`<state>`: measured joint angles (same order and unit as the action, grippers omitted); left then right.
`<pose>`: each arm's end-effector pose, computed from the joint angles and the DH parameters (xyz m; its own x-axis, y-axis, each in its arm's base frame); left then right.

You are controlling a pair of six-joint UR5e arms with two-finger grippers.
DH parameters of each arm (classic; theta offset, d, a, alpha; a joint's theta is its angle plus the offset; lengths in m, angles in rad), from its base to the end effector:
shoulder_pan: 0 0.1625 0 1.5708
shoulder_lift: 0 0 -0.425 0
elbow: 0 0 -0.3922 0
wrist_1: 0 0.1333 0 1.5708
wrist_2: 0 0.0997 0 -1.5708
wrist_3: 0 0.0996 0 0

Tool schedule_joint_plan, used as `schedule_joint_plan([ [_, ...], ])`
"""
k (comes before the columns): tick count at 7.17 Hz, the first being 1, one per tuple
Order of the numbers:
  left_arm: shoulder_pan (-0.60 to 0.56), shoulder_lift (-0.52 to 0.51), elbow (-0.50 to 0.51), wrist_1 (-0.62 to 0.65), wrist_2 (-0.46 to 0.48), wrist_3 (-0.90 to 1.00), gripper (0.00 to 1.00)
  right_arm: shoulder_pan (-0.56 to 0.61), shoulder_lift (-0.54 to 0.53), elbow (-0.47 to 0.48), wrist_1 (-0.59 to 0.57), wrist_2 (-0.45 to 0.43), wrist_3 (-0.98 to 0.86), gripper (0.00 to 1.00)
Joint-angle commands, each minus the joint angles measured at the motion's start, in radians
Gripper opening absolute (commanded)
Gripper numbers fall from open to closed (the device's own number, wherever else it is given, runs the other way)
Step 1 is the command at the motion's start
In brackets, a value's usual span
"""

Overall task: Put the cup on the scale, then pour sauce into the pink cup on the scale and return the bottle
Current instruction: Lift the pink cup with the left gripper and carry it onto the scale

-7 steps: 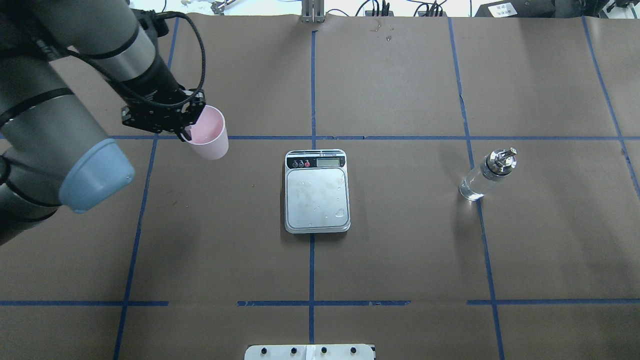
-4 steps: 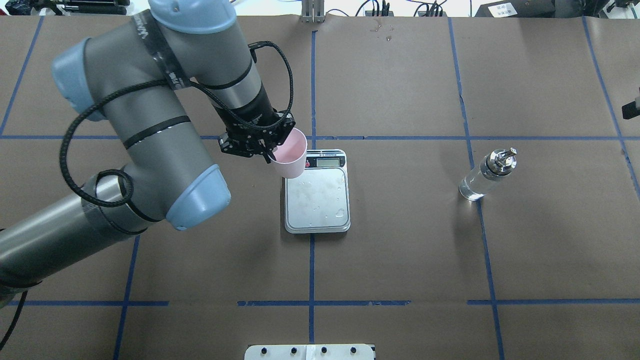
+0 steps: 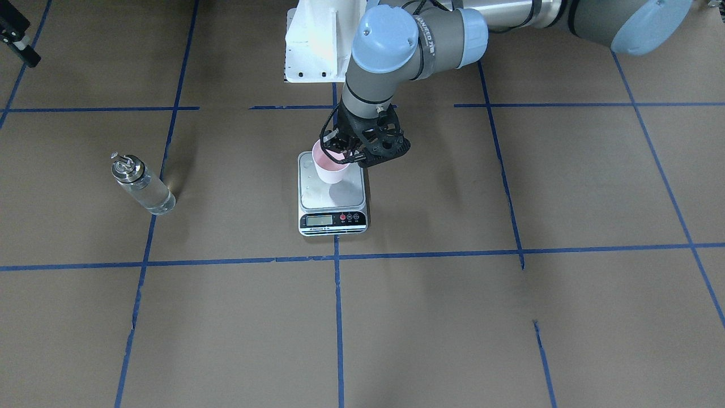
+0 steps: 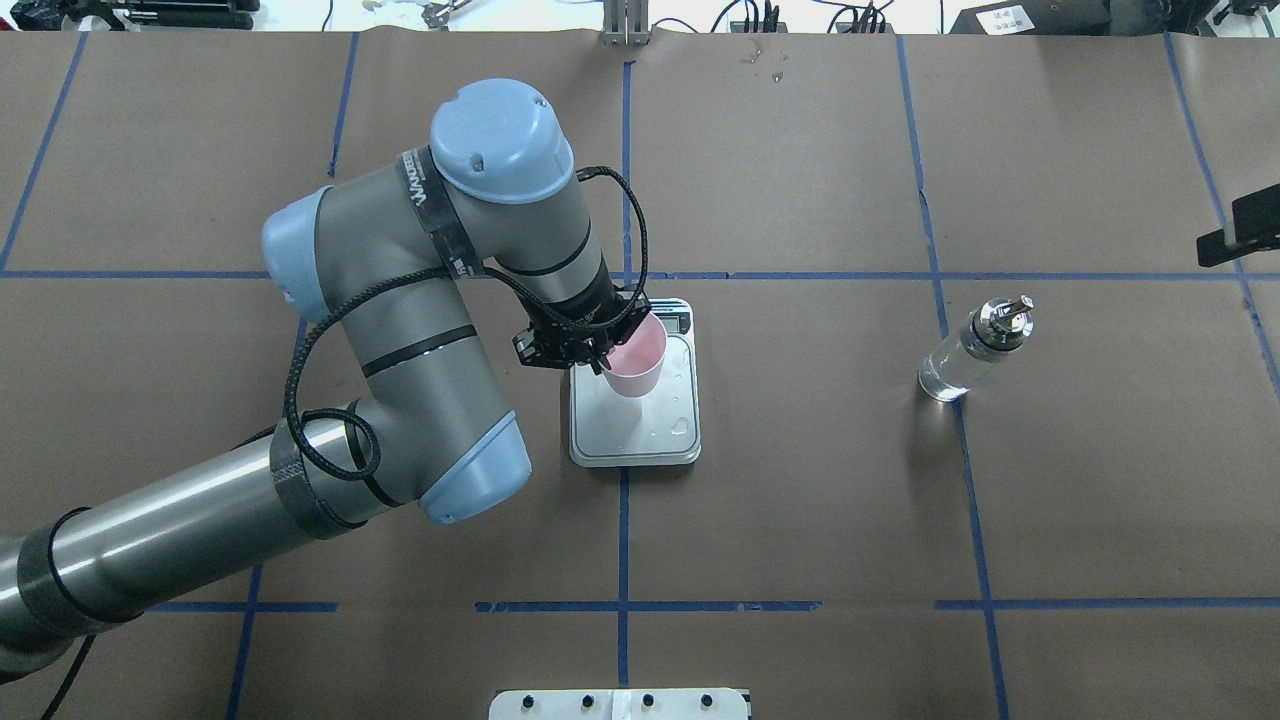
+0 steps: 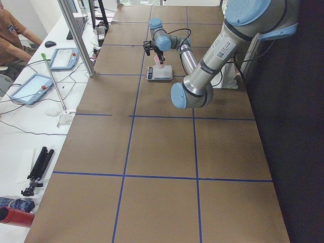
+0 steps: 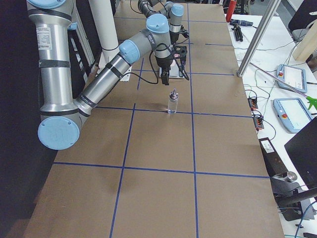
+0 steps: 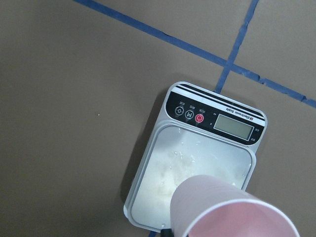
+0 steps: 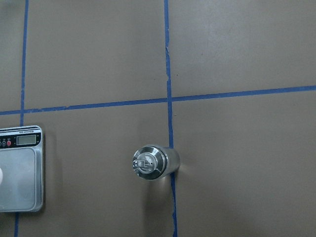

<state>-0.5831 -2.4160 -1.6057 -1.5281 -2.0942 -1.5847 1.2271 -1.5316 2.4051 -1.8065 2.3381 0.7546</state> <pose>0.5372 -0.4544 0.1259 0.5564 -0.3814 -0.7382 0.1747 0.9223 -0.3449 -0.0714 -0.3900 0.2848 0.5777 0.0579 0.8142 -0.1716 0.9838 0.0518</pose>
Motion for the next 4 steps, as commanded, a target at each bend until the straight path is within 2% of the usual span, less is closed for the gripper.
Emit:
schedule_joint_plan([
  [1,0.025,0.000,0.033,-0.045,0.020,-0.012,0.00,-0.046,0.010,0.025,-0.001,-0.035,0.060,1.00],
  [2,0.025,0.000,0.055,-0.073,0.020,-0.012,0.00,-0.070,0.010,0.026,-0.001,-0.069,0.064,1.00],
  [4,0.025,0.002,0.070,-0.087,0.020,-0.006,0.00,-0.084,0.010,0.031,-0.001,-0.072,0.074,1.00],
])
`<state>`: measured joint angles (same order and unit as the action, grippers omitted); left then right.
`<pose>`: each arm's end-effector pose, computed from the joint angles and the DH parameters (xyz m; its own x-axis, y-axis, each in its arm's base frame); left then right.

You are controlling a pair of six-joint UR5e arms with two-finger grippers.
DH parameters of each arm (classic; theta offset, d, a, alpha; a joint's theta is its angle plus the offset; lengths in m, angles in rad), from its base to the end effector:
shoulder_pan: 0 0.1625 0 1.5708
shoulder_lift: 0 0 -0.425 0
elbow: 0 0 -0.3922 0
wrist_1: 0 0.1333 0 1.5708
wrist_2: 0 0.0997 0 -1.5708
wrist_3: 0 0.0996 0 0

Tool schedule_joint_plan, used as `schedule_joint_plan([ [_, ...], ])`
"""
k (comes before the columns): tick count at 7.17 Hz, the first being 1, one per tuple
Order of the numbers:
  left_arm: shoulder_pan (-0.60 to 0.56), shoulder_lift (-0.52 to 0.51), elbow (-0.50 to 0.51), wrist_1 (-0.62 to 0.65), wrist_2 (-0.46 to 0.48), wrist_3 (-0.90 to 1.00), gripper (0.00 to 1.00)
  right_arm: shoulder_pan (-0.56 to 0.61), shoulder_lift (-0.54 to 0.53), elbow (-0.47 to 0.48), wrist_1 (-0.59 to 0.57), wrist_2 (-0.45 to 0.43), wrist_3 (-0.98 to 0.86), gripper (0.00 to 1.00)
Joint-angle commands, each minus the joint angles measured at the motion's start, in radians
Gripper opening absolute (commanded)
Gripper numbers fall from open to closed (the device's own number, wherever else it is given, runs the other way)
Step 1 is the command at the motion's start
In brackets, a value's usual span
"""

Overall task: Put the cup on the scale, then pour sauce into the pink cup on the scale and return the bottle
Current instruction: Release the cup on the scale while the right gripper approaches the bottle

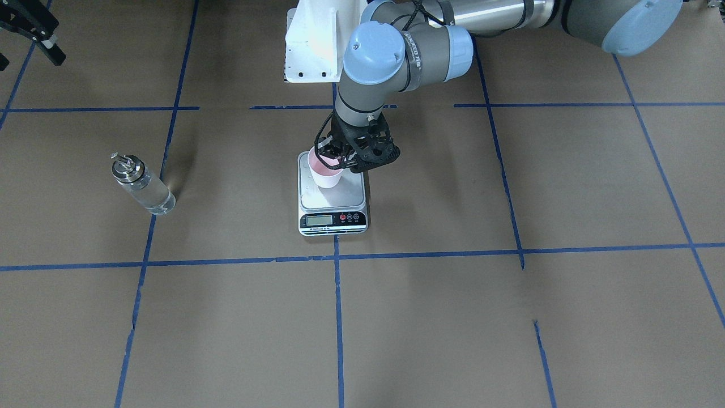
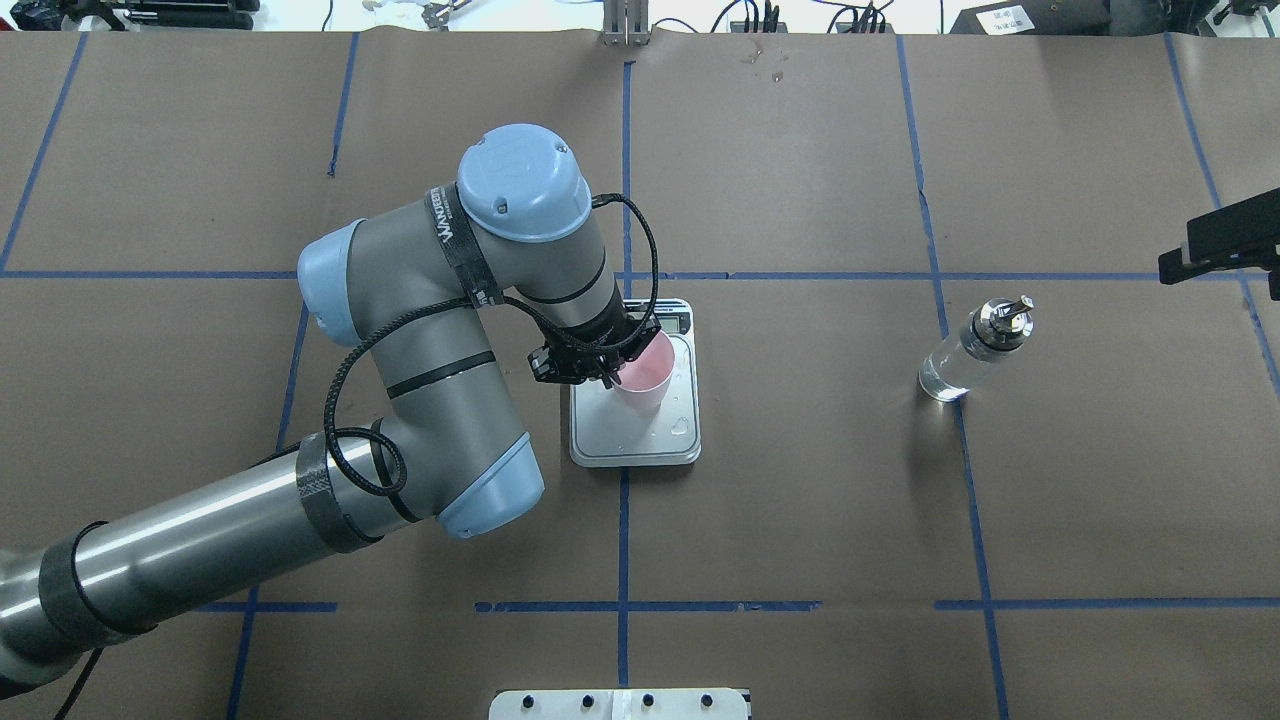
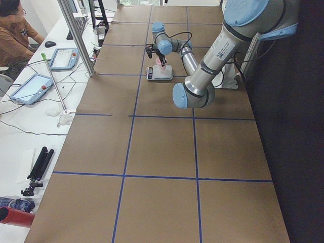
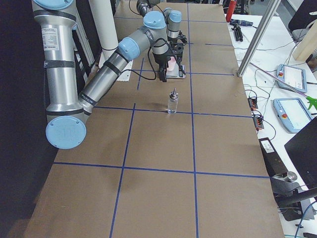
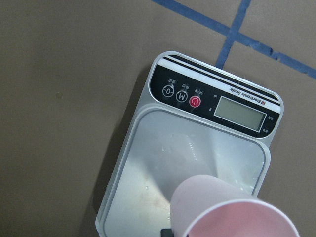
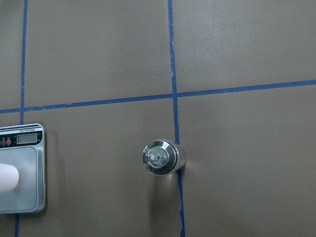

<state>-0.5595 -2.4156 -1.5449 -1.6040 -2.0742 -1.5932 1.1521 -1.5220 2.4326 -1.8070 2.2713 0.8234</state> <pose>0.5624 -0.4528 0.1406 0.5543 -0.3703 -0.7454 0.1696 0.9270 -0.3344 -0.0941 -0.3814 0.2744 0.5965 0.0622 0.8002 -0.1764 0.9828 0.0552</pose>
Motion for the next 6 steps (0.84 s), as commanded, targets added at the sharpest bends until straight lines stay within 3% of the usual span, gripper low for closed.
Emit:
schedule_joint_plan([
  [1,0.001,0.001,0.014,-0.013,0.000,0.004,0.00,-0.009,0.000,0.006,0.000,-0.006,0.014,1.00],
  [2,0.000,0.003,0.016,-0.013,-0.001,0.010,0.30,-0.012,0.000,0.006,0.000,-0.006,0.017,1.00],
  [3,0.000,0.004,0.012,-0.011,-0.001,0.019,0.81,-0.021,0.000,0.008,0.000,-0.007,0.026,1.00],
  [4,-0.002,0.000,0.000,-0.008,-0.001,0.022,1.00,-0.029,-0.001,0.014,0.000,-0.007,0.037,1.00],
  [6,-0.029,-0.002,-0.032,0.002,-0.006,0.025,1.00,-0.113,-0.007,0.034,0.000,-0.089,0.095,1.00],
])
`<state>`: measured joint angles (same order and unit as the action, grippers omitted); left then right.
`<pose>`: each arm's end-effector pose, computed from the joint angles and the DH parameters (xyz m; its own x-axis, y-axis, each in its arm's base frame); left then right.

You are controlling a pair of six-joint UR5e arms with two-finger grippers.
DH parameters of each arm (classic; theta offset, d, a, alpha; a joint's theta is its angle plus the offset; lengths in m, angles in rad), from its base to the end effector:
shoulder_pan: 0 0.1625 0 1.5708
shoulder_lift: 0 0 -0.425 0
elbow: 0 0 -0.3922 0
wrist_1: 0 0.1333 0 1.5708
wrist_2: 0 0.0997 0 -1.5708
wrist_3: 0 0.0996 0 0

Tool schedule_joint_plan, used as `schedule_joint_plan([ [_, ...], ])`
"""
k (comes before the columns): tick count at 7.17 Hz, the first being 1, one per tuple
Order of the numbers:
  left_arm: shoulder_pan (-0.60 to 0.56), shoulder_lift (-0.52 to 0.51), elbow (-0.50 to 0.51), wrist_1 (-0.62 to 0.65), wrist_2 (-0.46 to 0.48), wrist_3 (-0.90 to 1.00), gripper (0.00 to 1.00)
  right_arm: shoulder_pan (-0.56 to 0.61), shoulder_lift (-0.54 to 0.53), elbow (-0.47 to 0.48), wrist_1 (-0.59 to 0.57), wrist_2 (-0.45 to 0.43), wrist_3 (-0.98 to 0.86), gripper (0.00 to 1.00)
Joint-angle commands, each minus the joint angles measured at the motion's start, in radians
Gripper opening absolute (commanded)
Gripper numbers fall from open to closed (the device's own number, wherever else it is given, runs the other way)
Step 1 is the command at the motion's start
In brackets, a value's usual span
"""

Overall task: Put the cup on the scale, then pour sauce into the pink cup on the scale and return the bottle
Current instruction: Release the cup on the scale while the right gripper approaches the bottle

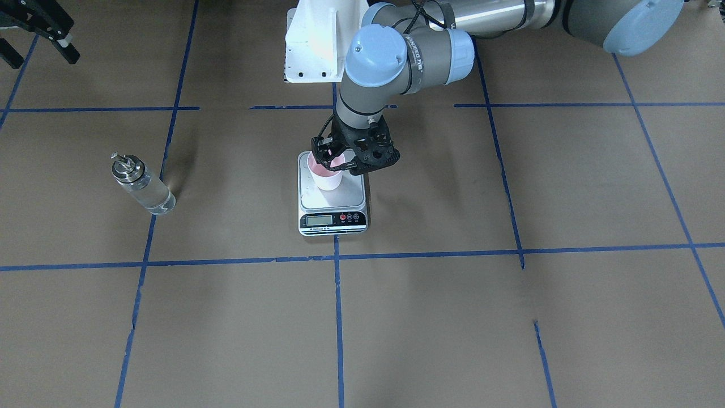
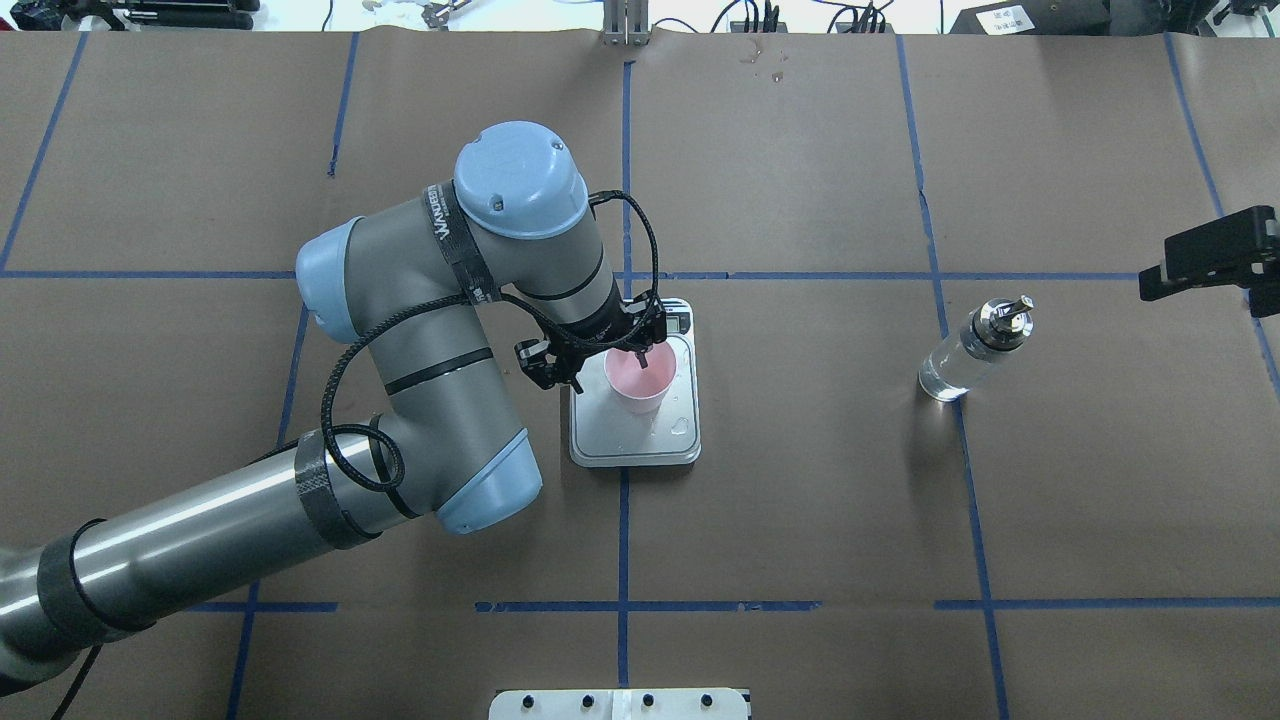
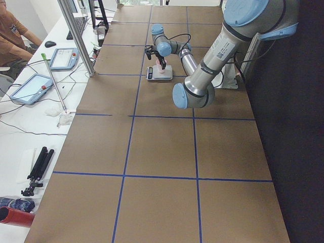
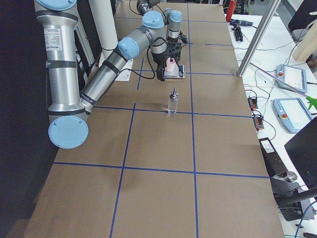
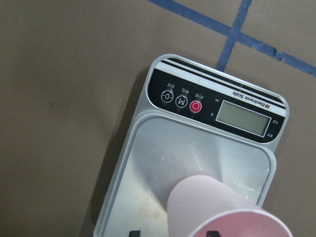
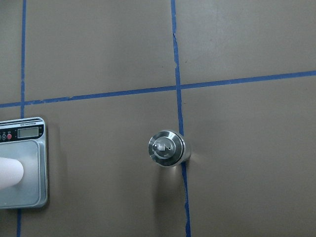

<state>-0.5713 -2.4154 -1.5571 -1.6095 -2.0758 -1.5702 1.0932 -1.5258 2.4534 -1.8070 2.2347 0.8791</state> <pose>0.5539 -0.4572 0.1351 0.5428 -0.3483 -0.7643 0.1619 0.9363 -0.3117 -0.1113 -0.3716 0.2701 0.6037 0.0734 0.7938 -0.1738 0.9839 0.0411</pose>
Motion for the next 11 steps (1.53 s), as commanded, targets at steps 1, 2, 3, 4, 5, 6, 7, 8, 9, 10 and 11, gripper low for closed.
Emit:
schedule_joint_plan([
  [1,-0.037,-0.004,-0.021,0.008,-0.006,0.004,1.00,-0.099,-0.011,0.021,0.000,-0.088,0.067,1.00],
  [2,-0.054,-0.005,-0.032,0.026,-0.012,0.037,1.00,-0.126,-0.029,0.042,0.001,-0.111,0.073,0.99],
  [3,-0.086,-0.010,-0.053,0.072,-0.065,0.082,1.00,-0.143,-0.068,0.085,0.003,-0.134,0.078,0.99],
  [4,-0.120,-0.010,-0.076,0.094,-0.087,0.102,1.00,-0.156,-0.073,0.098,0.003,-0.150,0.090,0.99],
  [5,-0.139,-0.010,-0.083,0.101,-0.099,0.117,1.00,-0.198,-0.074,0.101,0.024,-0.194,0.150,0.99],
  [6,-0.154,-0.010,-0.084,0.103,-0.105,0.119,1.00,-0.284,-0.126,0.101,0.100,-0.295,0.202,1.00],
  [7,-0.165,-0.008,-0.089,0.103,-0.105,0.119,1.00,-0.350,-0.234,0.099,0.264,-0.382,0.218,1.00],
  [8,-0.173,0.001,-0.110,0.114,-0.105,0.119,1.00,-0.366,-0.346,0.079,0.449,-0.404,0.221,1.00],
  [9,-0.183,0.006,-0.127,0.137,-0.105,0.146,1.00,-0.369,-0.373,0.029,0.551,-0.432,0.221,1.00],
  [10,-0.188,0.031,-0.188,0.208,-0.105,0.186,1.00,-0.406,-0.372,-0.002,0.584,-0.495,0.222,1.00],
  [11,-0.200,0.082,-0.287,0.271,-0.105,0.232,1.00,-0.452,-0.373,-0.040,0.645,-0.564,0.224,1.00],
])
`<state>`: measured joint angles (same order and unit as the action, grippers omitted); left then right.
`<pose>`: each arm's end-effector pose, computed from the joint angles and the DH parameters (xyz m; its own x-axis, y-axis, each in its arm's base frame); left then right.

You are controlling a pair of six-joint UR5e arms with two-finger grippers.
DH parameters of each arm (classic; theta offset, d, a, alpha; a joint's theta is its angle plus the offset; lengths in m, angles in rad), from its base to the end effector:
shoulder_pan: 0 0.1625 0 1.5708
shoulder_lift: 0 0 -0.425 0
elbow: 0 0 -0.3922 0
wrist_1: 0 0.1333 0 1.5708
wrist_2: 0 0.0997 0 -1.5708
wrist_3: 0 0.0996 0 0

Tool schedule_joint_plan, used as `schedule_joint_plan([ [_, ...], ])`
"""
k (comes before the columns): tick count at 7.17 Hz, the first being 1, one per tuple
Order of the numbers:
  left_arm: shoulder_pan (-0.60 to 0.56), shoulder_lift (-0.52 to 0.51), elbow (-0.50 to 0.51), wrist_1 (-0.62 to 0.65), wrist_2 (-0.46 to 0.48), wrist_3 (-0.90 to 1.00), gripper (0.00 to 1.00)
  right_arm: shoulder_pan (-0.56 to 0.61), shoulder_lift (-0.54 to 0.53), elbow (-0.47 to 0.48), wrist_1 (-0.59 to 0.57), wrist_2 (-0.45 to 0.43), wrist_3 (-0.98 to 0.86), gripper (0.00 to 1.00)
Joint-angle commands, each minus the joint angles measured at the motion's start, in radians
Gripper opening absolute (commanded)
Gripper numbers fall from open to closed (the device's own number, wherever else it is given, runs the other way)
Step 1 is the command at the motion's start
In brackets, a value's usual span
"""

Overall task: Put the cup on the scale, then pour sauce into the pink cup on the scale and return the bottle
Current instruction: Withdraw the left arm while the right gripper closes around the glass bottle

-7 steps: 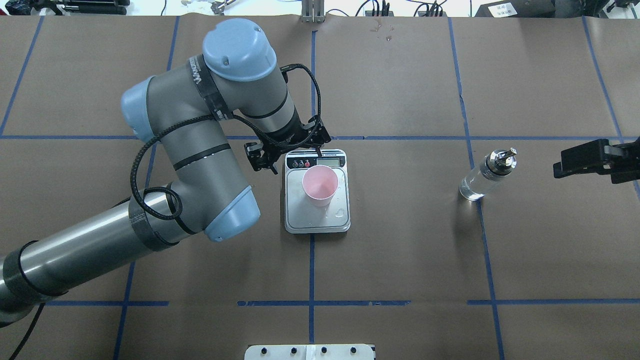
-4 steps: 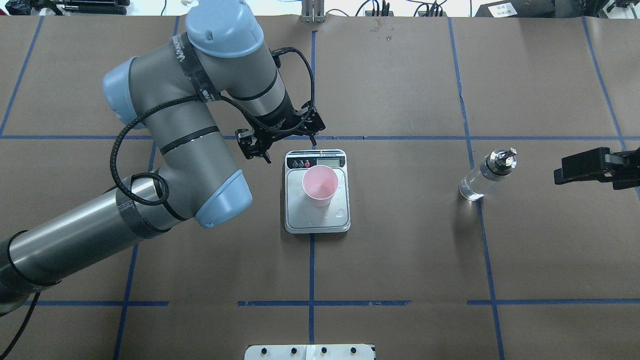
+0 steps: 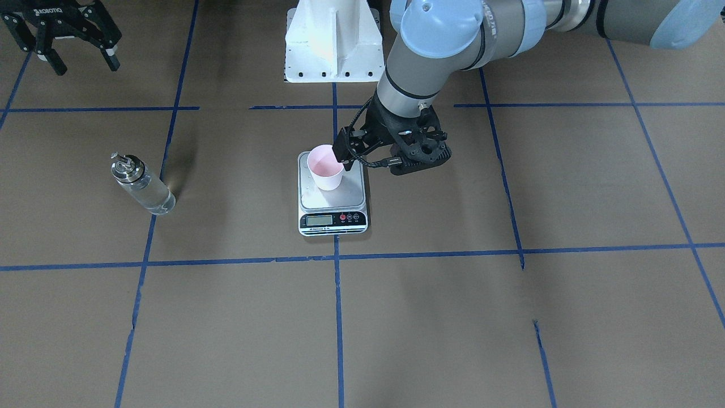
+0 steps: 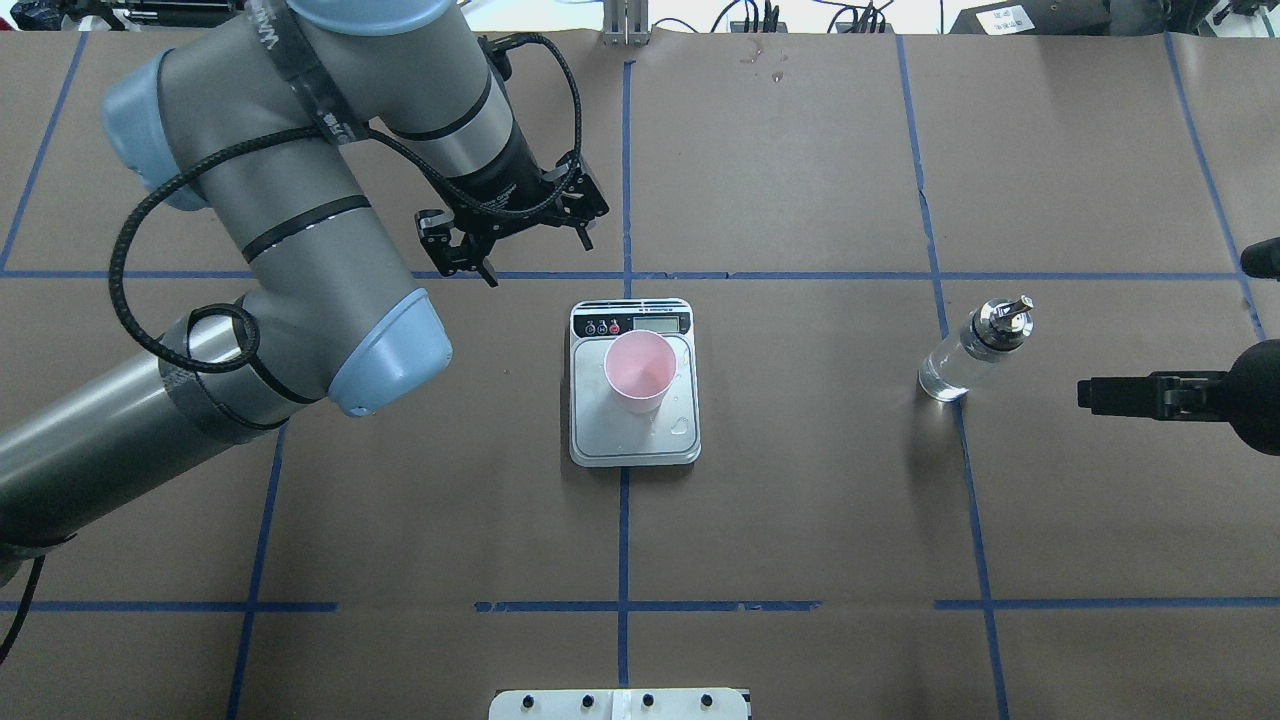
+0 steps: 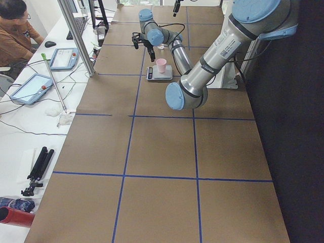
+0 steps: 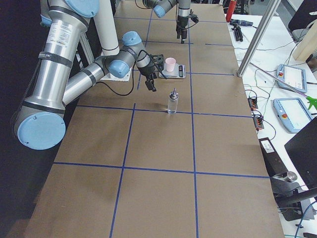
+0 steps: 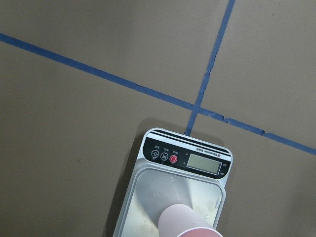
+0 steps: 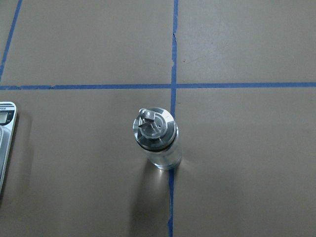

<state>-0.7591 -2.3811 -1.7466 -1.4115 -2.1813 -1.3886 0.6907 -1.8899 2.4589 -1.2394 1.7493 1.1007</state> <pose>0.4205 -0.5040 0.1103 0.5299 -0.2981 -0.7939 0.1646 0.9545 -0.2485 -0.1852 -0.3031 0.3375 0.6624 -0.0309 0.7485 -0.2464 0.9346 0.2566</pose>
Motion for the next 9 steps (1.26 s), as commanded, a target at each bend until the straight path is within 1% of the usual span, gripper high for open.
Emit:
schedule_joint_plan([
  [1,-0.029,0.066,-0.137,0.116,0.000,0.098,1.00,-0.100,-0.015,-0.107,0.183,-0.149,0.036,1.00],
  [2,-0.048,0.071,-0.142,0.124,0.001,0.129,1.00,-0.152,-0.035,-0.157,0.292,-0.234,0.045,1.00],
  [3,-0.051,0.089,-0.160,0.123,0.001,0.134,1.00,-0.178,-0.040,-0.178,0.322,-0.290,0.047,1.00],
  [4,-0.052,0.115,-0.198,0.124,0.001,0.134,1.00,-0.225,-0.040,-0.184,0.322,-0.377,0.080,1.00],
  [5,-0.052,0.129,-0.205,0.124,0.001,0.147,1.00,-0.276,-0.038,-0.196,0.322,-0.452,0.105,1.00],
  [7,-0.063,0.187,-0.258,0.157,0.006,0.261,1.00,-0.330,-0.034,-0.236,0.366,-0.566,0.119,1.00],
  [8,-0.069,0.207,-0.280,0.157,0.008,0.284,1.00,-0.385,-0.028,-0.260,0.371,-0.668,0.166,1.00],
  [9,-0.080,0.211,-0.284,0.157,0.009,0.289,1.00,-0.429,0.010,-0.317,0.374,-0.786,0.174,1.00],
])
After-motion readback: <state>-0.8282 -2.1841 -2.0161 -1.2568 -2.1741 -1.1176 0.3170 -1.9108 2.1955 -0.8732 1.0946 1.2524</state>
